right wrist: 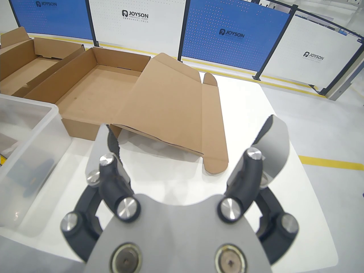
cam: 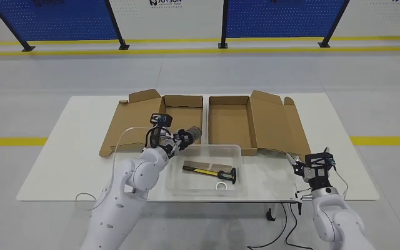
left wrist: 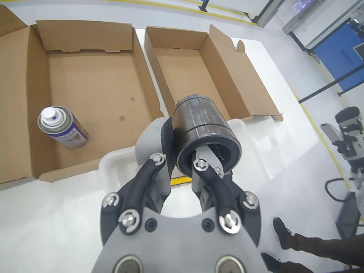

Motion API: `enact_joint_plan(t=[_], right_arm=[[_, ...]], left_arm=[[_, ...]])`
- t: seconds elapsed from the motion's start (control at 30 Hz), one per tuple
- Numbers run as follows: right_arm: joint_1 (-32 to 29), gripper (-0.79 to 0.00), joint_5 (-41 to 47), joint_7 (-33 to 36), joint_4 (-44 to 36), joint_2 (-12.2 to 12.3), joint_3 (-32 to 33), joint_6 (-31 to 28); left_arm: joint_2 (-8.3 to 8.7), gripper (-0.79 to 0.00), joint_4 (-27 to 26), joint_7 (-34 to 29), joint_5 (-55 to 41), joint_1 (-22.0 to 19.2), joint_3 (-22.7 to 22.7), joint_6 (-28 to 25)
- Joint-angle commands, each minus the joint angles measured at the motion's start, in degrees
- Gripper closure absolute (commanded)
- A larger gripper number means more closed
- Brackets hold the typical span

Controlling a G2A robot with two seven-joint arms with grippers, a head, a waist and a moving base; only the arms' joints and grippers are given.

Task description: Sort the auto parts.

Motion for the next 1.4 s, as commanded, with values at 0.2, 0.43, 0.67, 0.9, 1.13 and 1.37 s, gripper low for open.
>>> enact_joint_plan(t=[0.2,0.43,0.67,0.9,1.13,1.37], right_arm=[[0.0,-0.785,0.0,0.0,0.0,0.0,0.0,0.0],[0.0,-0.785,0.0,0.0,0.0,0.0,0.0,0.0],[0.0,-0.785,0.0,0.0,0.0,0.0,0.0,0.0],[0.0,-0.785,0.0,0.0,0.0,0.0,0.0,0.0],[0.0,-0.785,0.0,0.0,0.0,0.0,0.0,0.0],[0.0,-0.785,0.0,0.0,0.0,0.0,0.0,0.0]], left_arm=[[-0.9,0.0,8.91,2.96,1.5,-5.34,2.88,3.77],[-1.9,0.0,16.34,3.54,-0.49,-9.2,4.97,6.16],[-2.54,0.0,20.84,3.62,0.19,-11.64,6.77,7.29],[-2.54,0.0,20.84,3.62,0.19,-11.64,6.77,7.29],[-2.54,0.0,20.84,3.62,0.19,-11.64,6.77,7.29],[-2.51,0.0,19.83,4.09,-1.03,-11.41,5.67,7.52]])
